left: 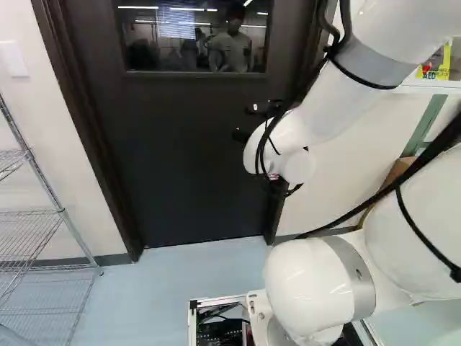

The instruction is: Open the door and move inside

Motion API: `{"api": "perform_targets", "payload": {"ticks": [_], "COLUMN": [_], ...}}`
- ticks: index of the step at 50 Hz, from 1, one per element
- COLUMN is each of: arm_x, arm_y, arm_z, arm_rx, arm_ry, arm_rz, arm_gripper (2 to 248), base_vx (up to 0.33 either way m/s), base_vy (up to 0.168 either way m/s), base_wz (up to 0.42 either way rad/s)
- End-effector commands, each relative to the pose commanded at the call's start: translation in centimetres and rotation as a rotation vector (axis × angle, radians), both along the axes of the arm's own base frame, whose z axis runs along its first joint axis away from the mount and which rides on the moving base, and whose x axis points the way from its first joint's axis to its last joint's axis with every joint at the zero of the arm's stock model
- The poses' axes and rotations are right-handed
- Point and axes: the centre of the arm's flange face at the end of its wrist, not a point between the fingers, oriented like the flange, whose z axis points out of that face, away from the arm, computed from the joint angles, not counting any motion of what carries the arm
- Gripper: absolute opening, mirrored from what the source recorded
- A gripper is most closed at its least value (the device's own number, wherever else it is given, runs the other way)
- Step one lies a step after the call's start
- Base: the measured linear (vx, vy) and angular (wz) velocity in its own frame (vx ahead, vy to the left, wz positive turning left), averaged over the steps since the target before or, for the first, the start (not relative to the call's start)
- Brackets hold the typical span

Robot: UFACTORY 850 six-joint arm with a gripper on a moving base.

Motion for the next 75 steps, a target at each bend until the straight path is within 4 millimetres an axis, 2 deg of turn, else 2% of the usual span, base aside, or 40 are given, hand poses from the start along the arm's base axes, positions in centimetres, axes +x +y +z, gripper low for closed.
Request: {"api": "perform_targets", "payload": {"ticks": [41,59,75], "arm_x": [4.2,7.3,10.5], "arm_y": [-0.5,-1.0,-1.1], "arm_z": [4.5,6.3,7.3], "arm_rx": [-0.001,-0.001,0.000], "arm_ry": [-0.088,-0.097,-0.038], "arm_rz": [-0.014,-0.025,-0.025], "arm_gripper": [247,247,247], "base_vx": [0.000,0.000,0.000], "base_vy": [0.000,0.000,0.000], "base_wz": [0.000,0.000,0.000]}}
